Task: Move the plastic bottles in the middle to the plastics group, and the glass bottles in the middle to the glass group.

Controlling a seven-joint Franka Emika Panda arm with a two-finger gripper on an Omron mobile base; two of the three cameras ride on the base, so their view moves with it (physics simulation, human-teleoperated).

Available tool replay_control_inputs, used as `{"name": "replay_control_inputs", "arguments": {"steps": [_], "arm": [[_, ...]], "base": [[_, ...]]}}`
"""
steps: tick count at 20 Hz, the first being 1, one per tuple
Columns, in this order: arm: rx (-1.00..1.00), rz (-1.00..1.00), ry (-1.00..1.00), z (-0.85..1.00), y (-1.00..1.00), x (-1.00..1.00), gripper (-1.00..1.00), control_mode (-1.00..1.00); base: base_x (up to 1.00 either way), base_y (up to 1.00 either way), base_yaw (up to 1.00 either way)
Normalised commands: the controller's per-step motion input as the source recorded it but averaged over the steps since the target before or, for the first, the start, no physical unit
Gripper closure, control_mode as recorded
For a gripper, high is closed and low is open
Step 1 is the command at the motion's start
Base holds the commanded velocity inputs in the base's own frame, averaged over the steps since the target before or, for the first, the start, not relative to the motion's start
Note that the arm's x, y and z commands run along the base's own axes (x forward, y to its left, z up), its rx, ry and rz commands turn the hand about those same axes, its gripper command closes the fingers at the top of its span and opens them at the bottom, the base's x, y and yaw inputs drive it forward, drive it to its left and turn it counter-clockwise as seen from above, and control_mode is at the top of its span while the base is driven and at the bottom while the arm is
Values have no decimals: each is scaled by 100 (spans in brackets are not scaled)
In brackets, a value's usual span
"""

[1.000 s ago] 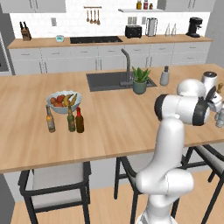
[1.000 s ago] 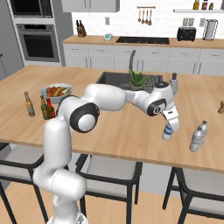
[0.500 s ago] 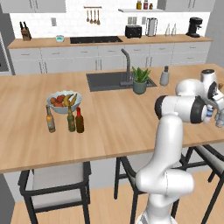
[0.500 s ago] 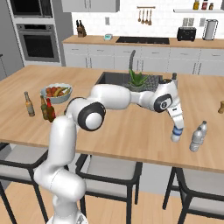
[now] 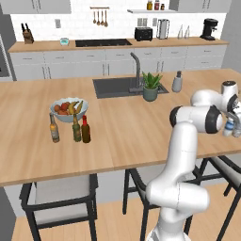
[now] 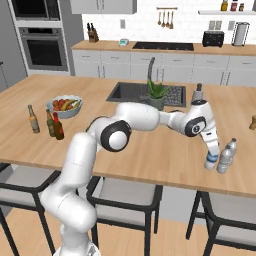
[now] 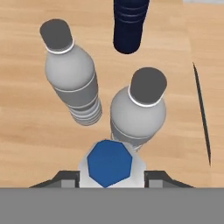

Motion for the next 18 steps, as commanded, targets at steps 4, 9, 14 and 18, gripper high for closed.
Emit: {"name": "replay_control_inputs", "arguments": {"steps": [4, 9, 14, 18], "arm": [[0, 0, 0, -1, 8, 13, 100, -100], [-1, 0, 0, -8, 13, 10, 100, -100], [-8, 0, 0, -44, 10, 2, 100, -100], [-14, 0, 0, -31, 3, 0, 100, -100]], "base": [[0, 0, 0], [0, 0, 0], [0, 0, 0], [0, 0, 0]]}}
